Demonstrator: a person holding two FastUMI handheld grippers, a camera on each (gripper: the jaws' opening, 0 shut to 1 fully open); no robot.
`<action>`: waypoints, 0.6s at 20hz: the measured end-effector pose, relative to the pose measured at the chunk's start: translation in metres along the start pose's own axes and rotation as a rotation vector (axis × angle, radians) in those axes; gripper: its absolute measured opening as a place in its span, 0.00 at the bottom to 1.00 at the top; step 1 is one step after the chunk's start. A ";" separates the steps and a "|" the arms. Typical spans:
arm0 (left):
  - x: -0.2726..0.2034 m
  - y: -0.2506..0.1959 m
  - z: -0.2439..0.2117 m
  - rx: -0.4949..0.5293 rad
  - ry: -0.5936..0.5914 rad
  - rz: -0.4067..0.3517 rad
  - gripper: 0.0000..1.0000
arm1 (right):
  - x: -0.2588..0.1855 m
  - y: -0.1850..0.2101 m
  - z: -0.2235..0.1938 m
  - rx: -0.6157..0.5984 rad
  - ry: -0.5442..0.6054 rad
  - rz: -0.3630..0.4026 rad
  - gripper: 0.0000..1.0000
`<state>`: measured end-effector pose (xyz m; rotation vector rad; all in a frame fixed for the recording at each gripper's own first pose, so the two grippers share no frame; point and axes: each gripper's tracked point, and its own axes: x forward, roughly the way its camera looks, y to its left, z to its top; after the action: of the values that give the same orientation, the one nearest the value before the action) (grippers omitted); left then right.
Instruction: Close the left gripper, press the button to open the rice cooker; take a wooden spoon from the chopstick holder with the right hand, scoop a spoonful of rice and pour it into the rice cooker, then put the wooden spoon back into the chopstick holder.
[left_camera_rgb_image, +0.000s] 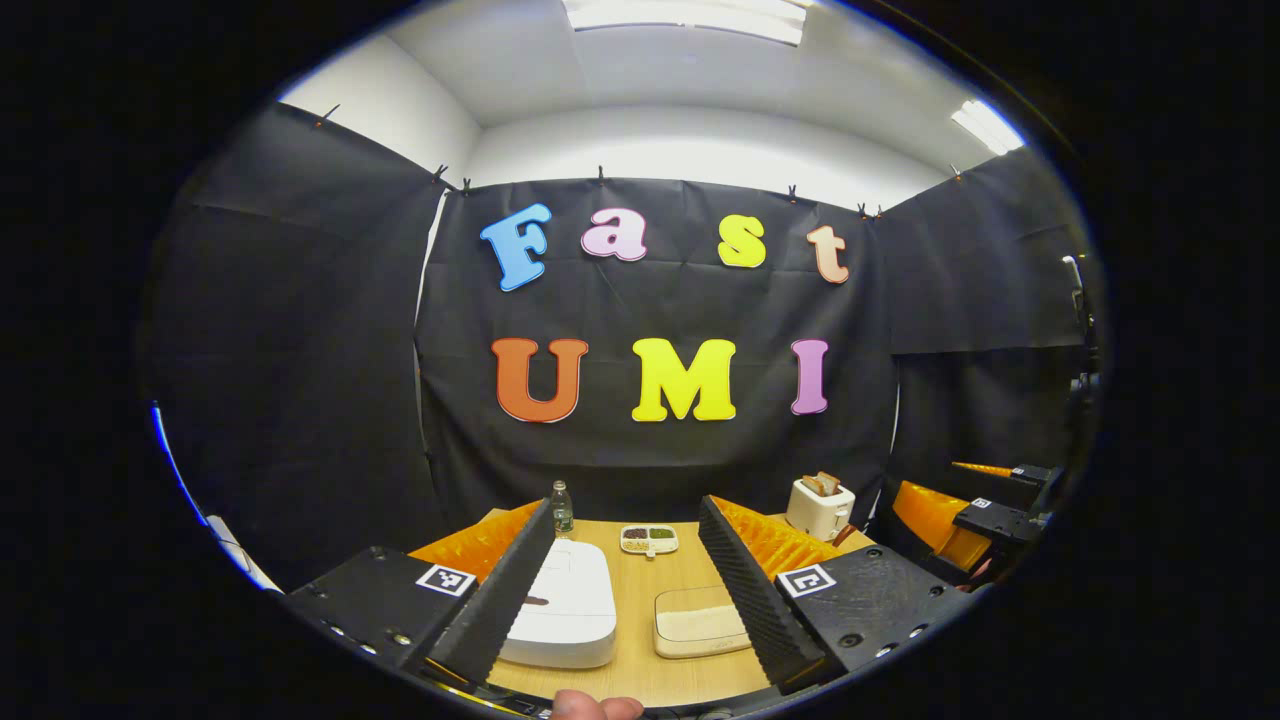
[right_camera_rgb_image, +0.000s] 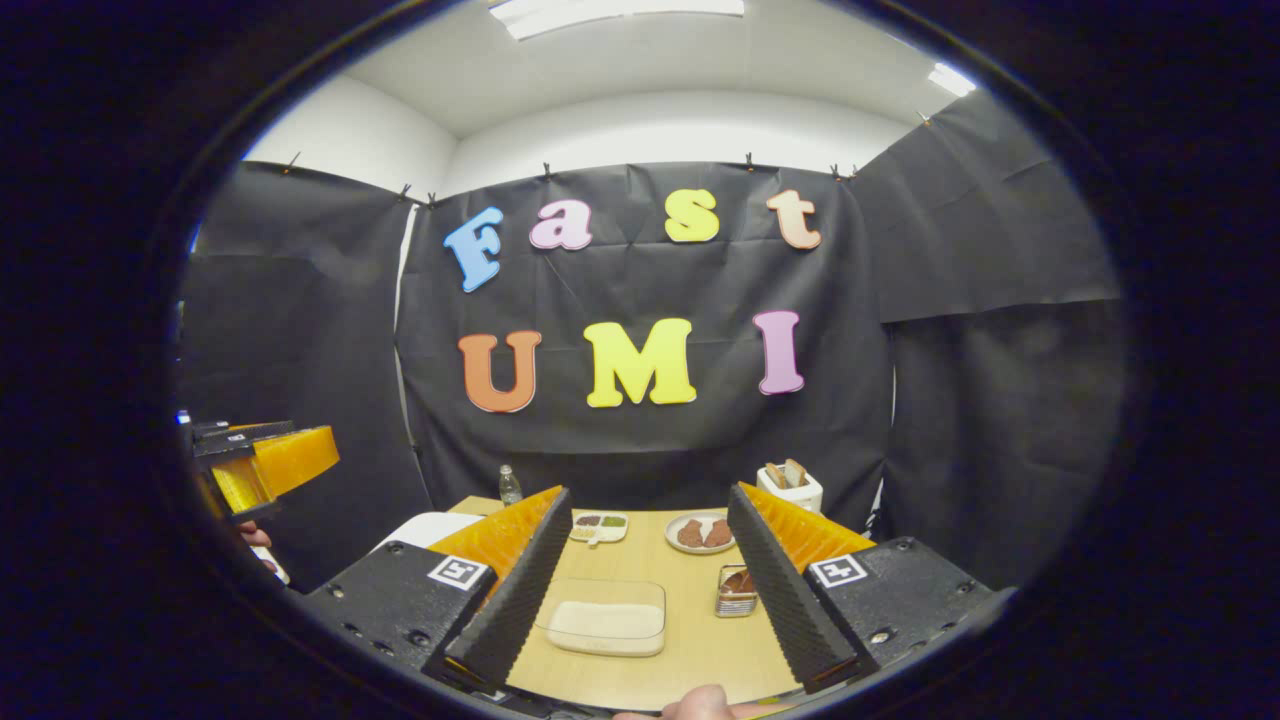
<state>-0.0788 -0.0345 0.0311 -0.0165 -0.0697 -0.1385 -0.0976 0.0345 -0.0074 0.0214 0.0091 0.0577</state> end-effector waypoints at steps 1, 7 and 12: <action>-0.005 -0.001 0.001 0.003 -0.004 0.008 0.94 | -0.006 0.000 0.002 -0.009 -0.006 -0.006 0.96; -0.021 -0.008 0.000 -0.013 0.000 0.000 0.94 | -0.019 0.002 0.013 -0.035 -0.025 -0.022 1.00; -0.016 -0.002 0.004 0.005 -0.001 0.002 0.94 | -0.021 0.006 0.014 -0.040 -0.023 -0.029 1.00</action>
<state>-0.0951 -0.0343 0.0335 -0.0118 -0.0707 -0.1359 -0.1187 0.0386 0.0070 -0.0176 -0.0144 0.0281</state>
